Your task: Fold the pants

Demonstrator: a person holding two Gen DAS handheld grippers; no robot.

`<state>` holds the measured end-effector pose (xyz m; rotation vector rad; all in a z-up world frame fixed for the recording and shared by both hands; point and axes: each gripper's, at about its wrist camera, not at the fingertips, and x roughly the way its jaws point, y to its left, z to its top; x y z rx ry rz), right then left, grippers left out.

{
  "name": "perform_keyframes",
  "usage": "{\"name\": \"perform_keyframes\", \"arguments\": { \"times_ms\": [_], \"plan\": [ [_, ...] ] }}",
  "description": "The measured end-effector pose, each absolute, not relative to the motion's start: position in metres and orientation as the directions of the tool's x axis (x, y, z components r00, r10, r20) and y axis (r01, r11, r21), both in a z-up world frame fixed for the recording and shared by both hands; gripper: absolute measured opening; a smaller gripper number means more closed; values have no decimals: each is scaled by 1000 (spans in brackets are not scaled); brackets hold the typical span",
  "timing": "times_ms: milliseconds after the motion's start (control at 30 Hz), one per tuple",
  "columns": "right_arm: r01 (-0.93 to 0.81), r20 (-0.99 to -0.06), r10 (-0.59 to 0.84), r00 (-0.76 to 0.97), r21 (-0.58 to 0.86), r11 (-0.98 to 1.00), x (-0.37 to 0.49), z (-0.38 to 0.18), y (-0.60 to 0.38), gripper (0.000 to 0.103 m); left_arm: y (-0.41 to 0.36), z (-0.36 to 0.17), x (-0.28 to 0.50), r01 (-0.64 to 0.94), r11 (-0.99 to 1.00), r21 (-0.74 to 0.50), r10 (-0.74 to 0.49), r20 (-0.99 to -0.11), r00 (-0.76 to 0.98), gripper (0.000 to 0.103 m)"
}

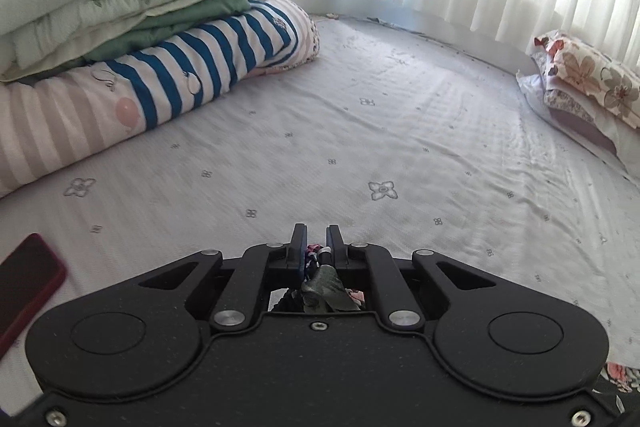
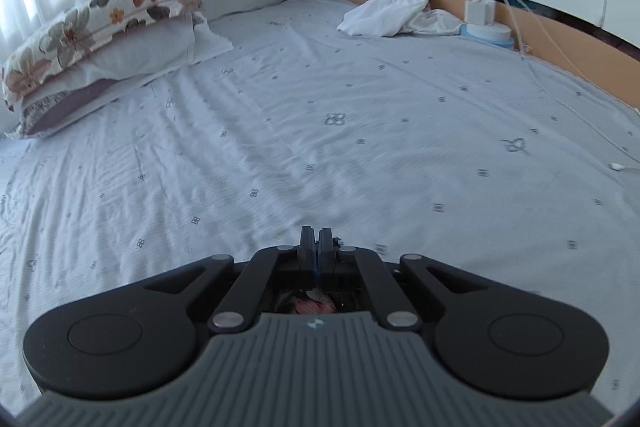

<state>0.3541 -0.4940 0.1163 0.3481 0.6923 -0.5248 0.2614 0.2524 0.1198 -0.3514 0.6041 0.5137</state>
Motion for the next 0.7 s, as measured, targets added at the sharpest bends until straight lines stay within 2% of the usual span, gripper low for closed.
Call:
{"name": "perform_keyframes", "arguments": {
  "times_ms": [167,300,333,400,567,633,667,700],
  "plan": [
    [562,-662,-326,675,174,809,279,142,-508,2,257,134,218,-552,816,-168,345,-625,700,9],
    [536,-677,-227,700,289,793,228,143,-518,3,254,133,191,-536,831,-150,330,-643,691,9],
    [532,-682,-189,707,336,777,219,140,-521,5,254,131,188,-535,830,-156,325,-644,692,9],
    [522,-689,-111,716,423,741,208,123,-523,15,256,130,184,-537,826,-173,312,-652,691,9],
    [528,-699,-14,715,528,665,215,72,-523,17,254,129,187,-527,833,-168,303,-659,688,9],
    [515,-693,21,721,555,654,228,56,-521,27,255,128,188,-524,834,-172,299,-658,692,9],
    [511,-695,19,719,546,664,236,51,-519,49,256,127,189,-522,835,-173,298,-656,693,9],
    [509,-699,9,715,529,680,244,46,-516,57,256,126,190,-522,836,-170,300,-656,693,9]
  ]
}}
